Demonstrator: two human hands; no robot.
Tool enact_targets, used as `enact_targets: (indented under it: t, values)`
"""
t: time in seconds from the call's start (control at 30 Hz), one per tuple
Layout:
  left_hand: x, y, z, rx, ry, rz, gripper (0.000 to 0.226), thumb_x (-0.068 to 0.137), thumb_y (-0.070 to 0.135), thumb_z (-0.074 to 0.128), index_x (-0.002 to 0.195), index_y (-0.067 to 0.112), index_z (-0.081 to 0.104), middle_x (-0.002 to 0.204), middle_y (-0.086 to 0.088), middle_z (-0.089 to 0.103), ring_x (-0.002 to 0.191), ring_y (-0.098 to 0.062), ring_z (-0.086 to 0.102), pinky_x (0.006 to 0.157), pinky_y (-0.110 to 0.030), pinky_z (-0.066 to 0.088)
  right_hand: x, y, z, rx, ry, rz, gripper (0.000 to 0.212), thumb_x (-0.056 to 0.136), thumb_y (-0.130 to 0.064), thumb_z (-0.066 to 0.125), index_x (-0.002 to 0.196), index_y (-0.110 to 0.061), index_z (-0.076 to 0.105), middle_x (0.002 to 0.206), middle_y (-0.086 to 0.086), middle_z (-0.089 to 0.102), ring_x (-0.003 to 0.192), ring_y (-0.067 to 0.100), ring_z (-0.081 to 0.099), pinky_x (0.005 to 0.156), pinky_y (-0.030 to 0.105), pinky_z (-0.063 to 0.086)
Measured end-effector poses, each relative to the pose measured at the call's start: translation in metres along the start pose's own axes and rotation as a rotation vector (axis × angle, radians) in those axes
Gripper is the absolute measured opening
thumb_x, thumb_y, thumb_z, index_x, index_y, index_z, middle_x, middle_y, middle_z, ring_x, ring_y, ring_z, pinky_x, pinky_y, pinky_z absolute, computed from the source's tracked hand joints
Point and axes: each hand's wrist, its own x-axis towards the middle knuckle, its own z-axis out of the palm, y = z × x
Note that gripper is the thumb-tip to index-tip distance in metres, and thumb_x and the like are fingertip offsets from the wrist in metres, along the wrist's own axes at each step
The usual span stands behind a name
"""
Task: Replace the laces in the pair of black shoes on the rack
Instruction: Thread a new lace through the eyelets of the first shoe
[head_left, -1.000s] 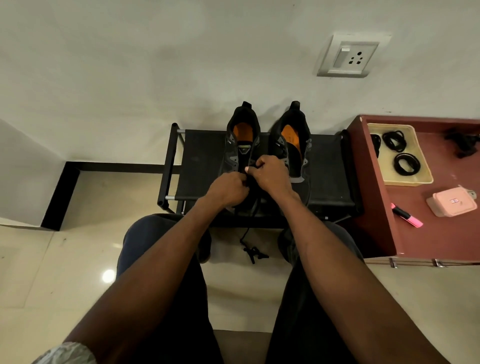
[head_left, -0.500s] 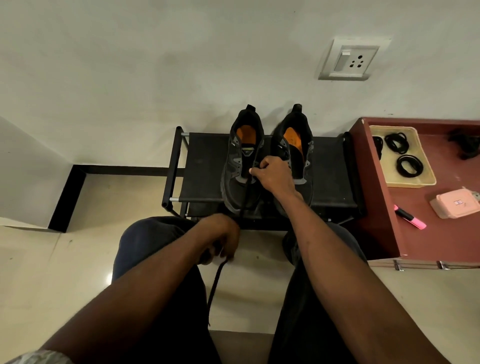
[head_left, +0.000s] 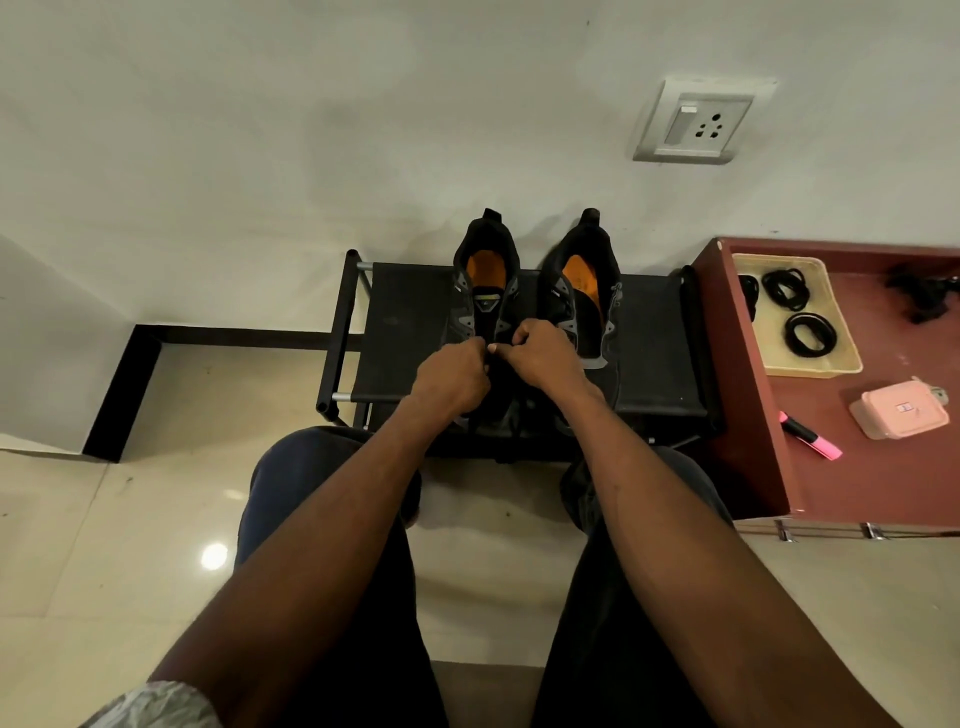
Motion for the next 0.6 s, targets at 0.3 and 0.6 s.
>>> enact_targets:
  t: [0.3,0.6]
  values:
    - [-0.011,-0.011,-0.034,-0.144,-0.765,0.041,0.014,0.095,0.007,0.061,0.082,0.011,0.059,0.069,-0.005,0.055,0.053,-0.011,0.052,0.049,-0.023,0.049,-0.003,0.003,0.001,0.034,0.012,-0.010,0.037,0.088,-0.035,0.073,0.067,-0.015,0.051,0.063,0.002,0.052,0.057,0.018,0.049,0.057,0.033,0.041]
    - [-0.007,-0.018,-0.023,-0.231,-0.360,-0.143,0.018,0.092,0.023,0.071,0.089,0.006,0.063,0.076,-0.008,0.065,0.065,-0.018,0.063,0.054,-0.025,0.050,-0.017,-0.006,-0.027,-0.069,-0.436,0.226,0.014,0.092,-0.018,0.068,0.081,-0.009,0.064,0.068,0.007,0.061,0.043,0.011,0.047,0.040,0.022,0.035]
